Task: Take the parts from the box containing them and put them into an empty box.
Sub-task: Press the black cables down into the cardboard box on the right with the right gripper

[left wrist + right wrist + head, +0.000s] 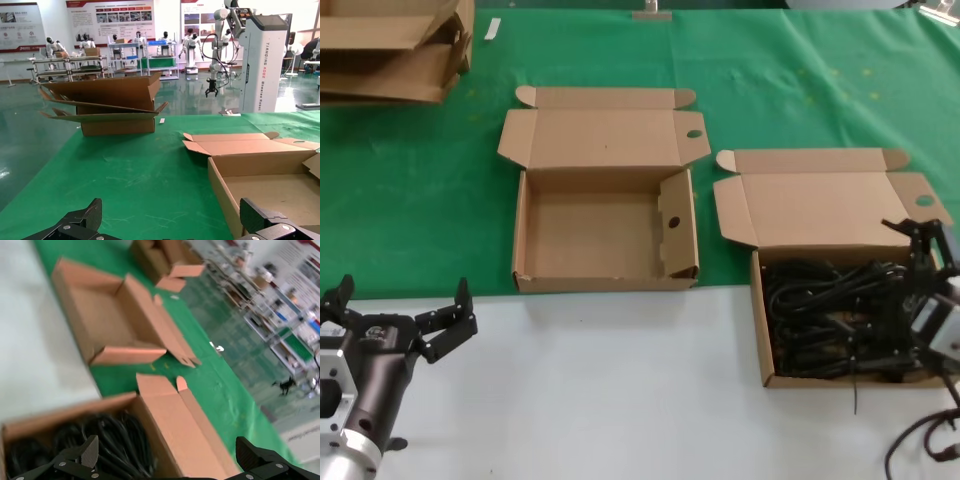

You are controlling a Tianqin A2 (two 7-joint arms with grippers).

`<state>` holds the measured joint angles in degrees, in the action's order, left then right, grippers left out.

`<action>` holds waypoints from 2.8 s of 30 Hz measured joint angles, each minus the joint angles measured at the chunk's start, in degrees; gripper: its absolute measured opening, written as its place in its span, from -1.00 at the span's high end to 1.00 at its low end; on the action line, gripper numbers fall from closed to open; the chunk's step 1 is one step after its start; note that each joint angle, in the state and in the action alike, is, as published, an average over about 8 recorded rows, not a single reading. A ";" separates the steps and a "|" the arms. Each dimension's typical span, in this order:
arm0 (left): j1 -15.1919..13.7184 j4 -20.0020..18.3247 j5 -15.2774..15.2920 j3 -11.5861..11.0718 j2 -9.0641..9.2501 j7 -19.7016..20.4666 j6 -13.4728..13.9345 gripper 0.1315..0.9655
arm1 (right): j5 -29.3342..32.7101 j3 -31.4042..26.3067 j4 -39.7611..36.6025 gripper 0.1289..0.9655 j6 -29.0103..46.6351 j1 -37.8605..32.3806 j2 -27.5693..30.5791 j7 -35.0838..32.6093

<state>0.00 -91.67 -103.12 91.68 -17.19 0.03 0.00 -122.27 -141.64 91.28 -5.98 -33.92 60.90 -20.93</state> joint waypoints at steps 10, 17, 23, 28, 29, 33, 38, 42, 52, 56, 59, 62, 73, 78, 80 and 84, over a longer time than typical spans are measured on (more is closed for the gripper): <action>0.00 0.00 0.00 0.00 0.00 -0.01 0.00 -1.00 | -9.52 -14.64 -10.08 -1.00 -3.04 -14.66 -4.60 -27.23; 0.00 0.00 0.00 0.00 0.00 -0.01 0.00 -1.00 | -21.65 -15.87 -13.66 -1.00 -4.87 -16.68 -7.54 -44.70; 0.00 0.00 0.00 0.00 0.00 -0.01 0.00 -1.00 | -31.84 -16.05 -11.39 -1.00 -7.39 -16.82 -6.45 -54.93; 0.00 0.00 0.00 0.00 0.00 -0.01 0.00 -1.00 | -34.51 -16.08 -8.35 -1.00 -8.96 -15.94 -4.23 -56.53; 0.00 0.00 0.00 0.00 0.00 -0.01 0.00 -1.00 | -34.74 -16.08 -7.72 -1.00 -9.23 -15.64 -3.73 -56.47; 0.00 0.00 0.00 0.00 0.00 -0.01 0.00 -1.00 | -35.23 -16.09 -5.85 -1.00 -10.00 -14.29 -2.20 -55.89; 0.00 0.00 0.00 0.00 0.00 -0.01 0.00 -1.00 | -35.40 -16.09 -6.23 -1.00 -10.28 -13.33 -2.71 -55.85; 0.00 0.00 0.00 0.00 0.00 -0.01 0.00 -1.00 | -35.44 -16.09 -8.78 -1.00 -9.75 -13.80 -5.03 -56.68; 0.00 0.00 0.00 0.00 0.00 -0.01 0.00 -1.00 | -35.44 -16.09 -16.22 -0.96 -7.06 -16.57 -10.76 -58.75; 0.00 0.00 0.00 0.00 0.00 -0.01 0.00 -1.00 | -35.44 -16.09 -17.72 -0.92 -6.12 -16.97 -11.32 -58.76; 0.00 0.00 0.00 0.00 0.00 -0.01 0.00 -1.00 | -35.45 -16.09 -18.30 -0.84 -5.61 -16.98 -11.26 -58.42; 0.00 0.00 0.00 0.00 0.00 -0.01 0.00 -1.00 | -35.45 -16.09 -18.66 -0.76 -5.29 -16.83 -11.10 -58.04; 0.00 0.00 0.00 0.00 0.00 -0.01 0.00 -1.00 | -35.45 -16.09 -18.88 -0.46 -5.35 -16.01 -11.06 -57.43; 0.00 0.00 0.00 0.00 0.00 -0.01 0.00 -1.00 | -35.45 -16.09 -19.33 -0.24 -5.49 -15.68 -11.34 -57.21; 0.00 0.00 0.00 0.00 0.00 -0.01 0.00 -1.00 | -35.45 -16.09 -19.53 -0.11 -5.57 -15.53 -11.42 -57.13; 0.00 0.00 0.00 0.00 0.00 -0.01 0.00 -1.00 | -35.45 -16.09 -19.84 0.14 -5.74 -15.24 -11.48 -56.82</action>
<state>0.00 -91.67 -103.11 91.68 -17.19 0.02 0.00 -157.73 -157.73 71.44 -11.72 -49.17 49.42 -77.76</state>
